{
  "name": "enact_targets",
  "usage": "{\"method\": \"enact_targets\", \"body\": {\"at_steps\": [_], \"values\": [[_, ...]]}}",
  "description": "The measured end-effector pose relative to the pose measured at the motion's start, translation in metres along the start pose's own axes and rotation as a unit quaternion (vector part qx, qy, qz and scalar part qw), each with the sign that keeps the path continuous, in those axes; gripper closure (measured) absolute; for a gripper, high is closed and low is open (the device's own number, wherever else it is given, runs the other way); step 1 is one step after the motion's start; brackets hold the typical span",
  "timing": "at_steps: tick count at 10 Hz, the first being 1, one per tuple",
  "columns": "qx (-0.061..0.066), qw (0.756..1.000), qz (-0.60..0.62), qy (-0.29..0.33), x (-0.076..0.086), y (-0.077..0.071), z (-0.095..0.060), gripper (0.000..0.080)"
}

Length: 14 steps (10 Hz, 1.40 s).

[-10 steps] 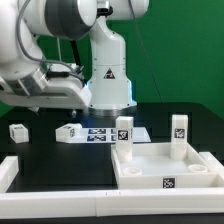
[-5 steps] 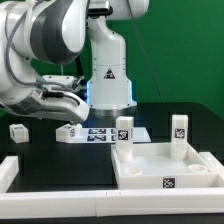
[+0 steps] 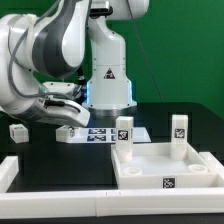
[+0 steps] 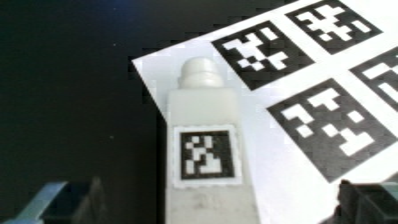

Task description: Assemble square table

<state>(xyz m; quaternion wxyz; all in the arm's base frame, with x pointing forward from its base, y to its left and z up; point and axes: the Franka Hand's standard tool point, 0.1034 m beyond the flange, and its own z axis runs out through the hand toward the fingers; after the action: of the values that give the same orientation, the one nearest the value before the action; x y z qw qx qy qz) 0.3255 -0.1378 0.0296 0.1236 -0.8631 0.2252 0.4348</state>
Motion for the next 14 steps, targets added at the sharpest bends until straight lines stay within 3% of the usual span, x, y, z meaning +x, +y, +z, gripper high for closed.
{"method": "enact_targets", "body": {"at_steps": [2,3,4,5,7,13,14], "values": [[-0.003,1.000,0.006,-0.005,0.0025,0.0012,0.0165,0.0150],[-0.003,1.000,0.006,-0.005,0.0026,-0.0015,0.0173,0.0150],[-0.004,1.000,0.006,-0.005,0.0027,-0.0010,0.0170,0.0267],[-0.004,1.000,0.006,-0.005,0.0027,-0.0010,0.0170,0.0267],[-0.004,1.000,0.006,-0.005,0.0026,-0.0011,0.0170,0.0514],[-0.004,1.000,0.006,-0.005,0.0026,-0.0011,0.0170,0.0513],[-0.010,1.000,0.002,-0.010,-0.0006,-0.0002,0.0118,0.0513]]}}
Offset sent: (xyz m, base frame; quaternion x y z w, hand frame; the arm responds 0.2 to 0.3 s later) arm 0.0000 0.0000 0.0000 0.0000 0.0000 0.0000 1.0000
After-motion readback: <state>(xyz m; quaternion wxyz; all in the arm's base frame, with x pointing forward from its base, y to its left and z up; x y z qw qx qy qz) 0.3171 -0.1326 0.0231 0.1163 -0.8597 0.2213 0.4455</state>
